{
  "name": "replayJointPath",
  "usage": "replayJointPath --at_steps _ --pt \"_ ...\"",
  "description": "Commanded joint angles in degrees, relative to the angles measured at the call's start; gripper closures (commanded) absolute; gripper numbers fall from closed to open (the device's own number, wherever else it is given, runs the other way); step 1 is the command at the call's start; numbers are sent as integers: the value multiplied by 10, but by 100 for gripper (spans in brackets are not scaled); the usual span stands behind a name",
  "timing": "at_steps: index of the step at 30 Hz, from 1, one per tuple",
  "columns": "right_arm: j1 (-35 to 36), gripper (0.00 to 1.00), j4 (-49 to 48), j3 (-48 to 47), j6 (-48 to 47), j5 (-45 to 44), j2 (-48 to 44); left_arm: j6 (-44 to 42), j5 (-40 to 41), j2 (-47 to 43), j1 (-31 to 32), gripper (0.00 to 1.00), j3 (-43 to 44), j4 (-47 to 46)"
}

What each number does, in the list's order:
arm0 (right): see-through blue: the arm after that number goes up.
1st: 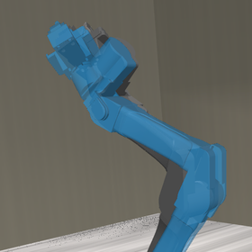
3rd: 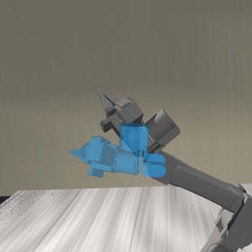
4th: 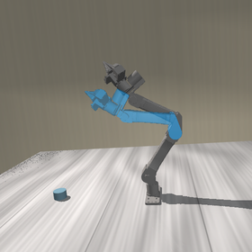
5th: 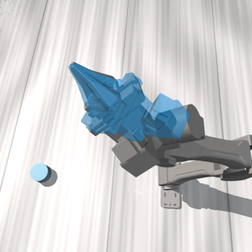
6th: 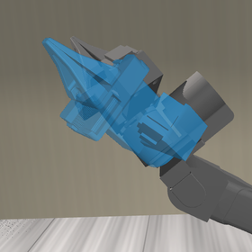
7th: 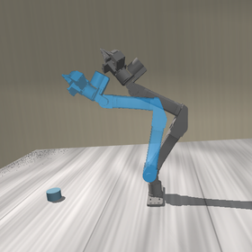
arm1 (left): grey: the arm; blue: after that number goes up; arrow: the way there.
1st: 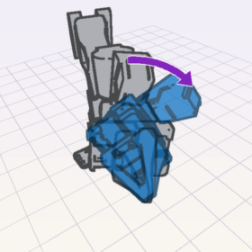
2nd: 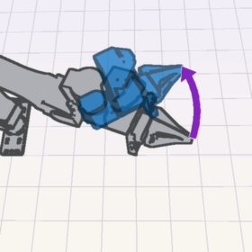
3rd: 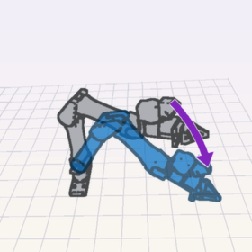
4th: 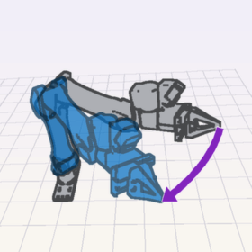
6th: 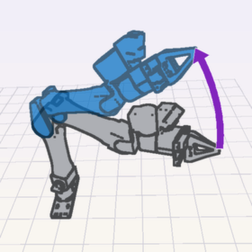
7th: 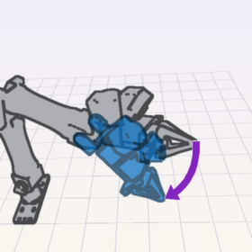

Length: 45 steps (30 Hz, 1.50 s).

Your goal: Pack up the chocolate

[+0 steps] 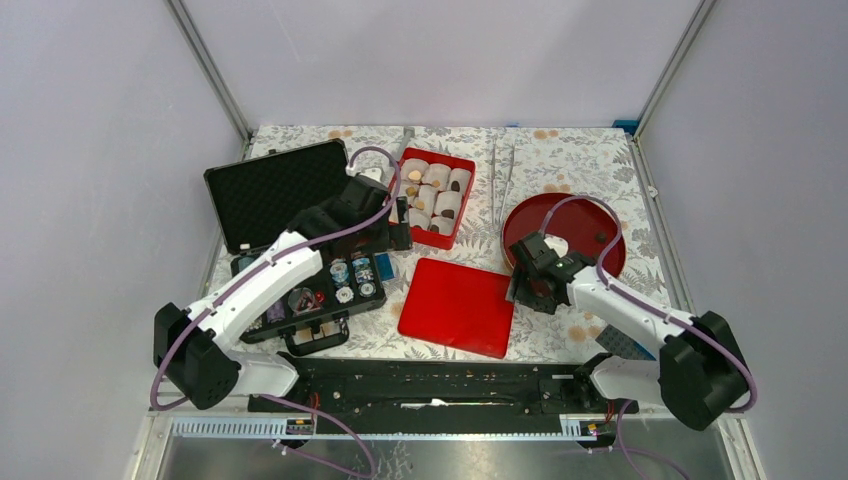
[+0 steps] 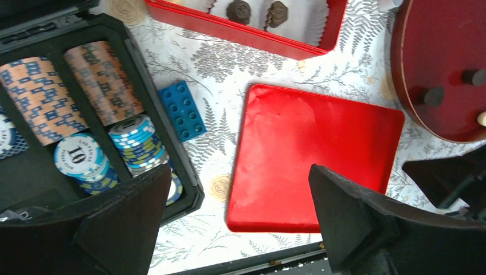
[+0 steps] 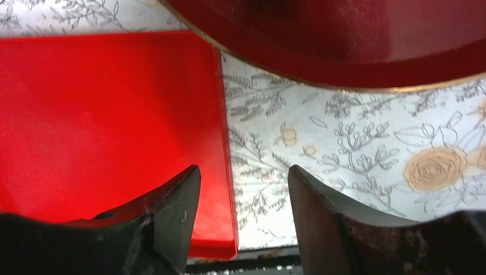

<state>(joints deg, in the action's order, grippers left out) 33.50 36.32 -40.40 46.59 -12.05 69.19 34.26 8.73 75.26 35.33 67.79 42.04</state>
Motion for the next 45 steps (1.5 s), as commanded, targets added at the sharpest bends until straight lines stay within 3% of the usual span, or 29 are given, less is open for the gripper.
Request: replayJointPath --at_steps 1,4,10,16,18,21,22,25,33,40,45 --pt "6 36 -77 8 5 -37 37 33 43 -16 39 1 6 -10" --pt "6 39 -92 18 -1 -35 59 45 47 -20 63 1 11 -9" --pt "14 58 -131 54 -4 -21 76 80 55 -33 87 1 -14 -28" --pt "41 66 -138 60 11 -51 94 86 51 -28 102 1 -37 -50" --pt "44 75 -139 61 16 -61 99 84 49 -22 105 1 -43 -58" --pt "45 98 -142 61 18 -70 100 74 50 -13 109 1 -48 -61" --pt "45 100 -141 59 16 -69 96 68 53 -13 110 1 -50 -61" --pt "45 100 -133 54 2 -60 57 24 35 -10 110 1 -57 -56" --pt "45 100 -116 57 -68 -69 -155 -12 -20 -31 110 1 -125 -89" --pt "45 100 -89 40 -94 -40 -202 -18 -47 -37 103 1 -137 -111" --pt "45 100 -96 43 -96 -34 -229 -28 -142 -52 39 1 -146 -127"
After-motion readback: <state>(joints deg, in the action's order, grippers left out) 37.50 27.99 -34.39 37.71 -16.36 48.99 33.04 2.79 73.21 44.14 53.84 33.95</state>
